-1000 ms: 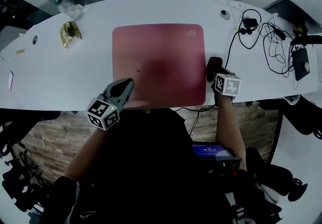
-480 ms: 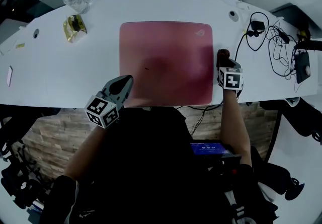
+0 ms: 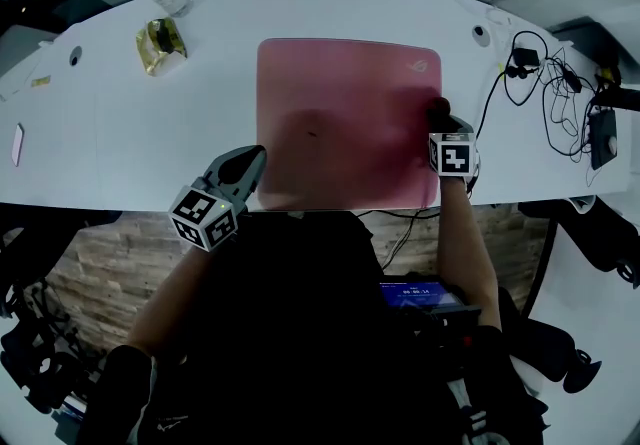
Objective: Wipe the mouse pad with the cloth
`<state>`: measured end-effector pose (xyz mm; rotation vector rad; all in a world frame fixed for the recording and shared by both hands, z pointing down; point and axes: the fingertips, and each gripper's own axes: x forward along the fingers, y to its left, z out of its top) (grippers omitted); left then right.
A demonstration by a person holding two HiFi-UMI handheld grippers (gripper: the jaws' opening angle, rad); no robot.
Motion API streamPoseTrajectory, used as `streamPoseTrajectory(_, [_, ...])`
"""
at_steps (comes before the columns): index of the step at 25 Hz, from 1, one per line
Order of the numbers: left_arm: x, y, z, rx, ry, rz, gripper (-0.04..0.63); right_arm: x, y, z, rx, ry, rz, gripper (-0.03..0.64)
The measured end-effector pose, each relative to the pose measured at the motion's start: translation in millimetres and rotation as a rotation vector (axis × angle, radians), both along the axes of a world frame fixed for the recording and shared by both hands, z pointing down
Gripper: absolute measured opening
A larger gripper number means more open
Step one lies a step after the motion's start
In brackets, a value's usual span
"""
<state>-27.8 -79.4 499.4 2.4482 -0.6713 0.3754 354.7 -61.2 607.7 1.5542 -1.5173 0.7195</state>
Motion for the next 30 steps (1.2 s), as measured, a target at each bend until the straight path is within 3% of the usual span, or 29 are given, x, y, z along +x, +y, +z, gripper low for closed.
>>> streamPoseTrajectory(30, [-88, -27, 12, -0.035, 0.047, 0.017, 0.009, -195, -58, 4, 0.021, -0.204, -0.114, 0.117])
